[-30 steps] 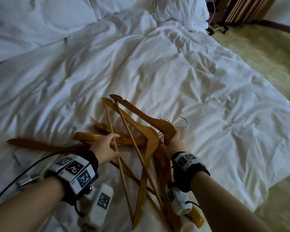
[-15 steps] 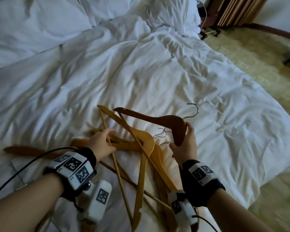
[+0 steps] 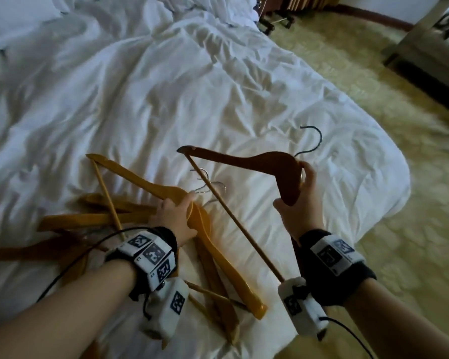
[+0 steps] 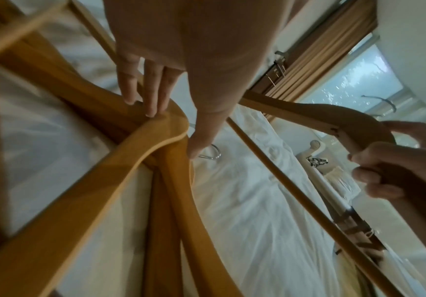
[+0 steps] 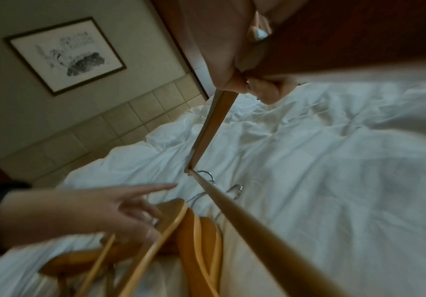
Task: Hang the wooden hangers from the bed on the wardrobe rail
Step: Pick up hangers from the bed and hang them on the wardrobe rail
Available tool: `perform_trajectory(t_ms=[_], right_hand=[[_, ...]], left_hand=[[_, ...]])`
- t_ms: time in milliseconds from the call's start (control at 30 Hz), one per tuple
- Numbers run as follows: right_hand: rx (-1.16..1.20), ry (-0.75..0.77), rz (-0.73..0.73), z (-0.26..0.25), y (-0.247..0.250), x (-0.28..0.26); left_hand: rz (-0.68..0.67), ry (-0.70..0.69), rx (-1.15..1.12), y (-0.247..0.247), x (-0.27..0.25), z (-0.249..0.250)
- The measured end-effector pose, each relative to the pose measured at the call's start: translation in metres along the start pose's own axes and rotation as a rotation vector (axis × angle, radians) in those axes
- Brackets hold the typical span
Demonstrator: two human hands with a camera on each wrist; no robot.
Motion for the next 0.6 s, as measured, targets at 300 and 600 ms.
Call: perform_trajectory(t_ms=[300,600], right_hand=[[-0.017,-0.052,-0.036,0.025,0.000,-0.013],[0.065,-0.002,0.090,-0.021,0.029,-0.001]], left_hand=[[-0.043,0.144,0.115,-0.014,0.017,-0.004],[0.025,0.149,-0.021,0.045,-0.021,-0.023]])
Point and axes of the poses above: each hand's wrist, its own x-axis towards the middle knuckle, its own y-axis out of the back of the hand, z = x × y, the point moved 7 cm from there along x, towards the middle knuckle, and after that the axes turned 6 degrees about -z, right-handed, at the moved point
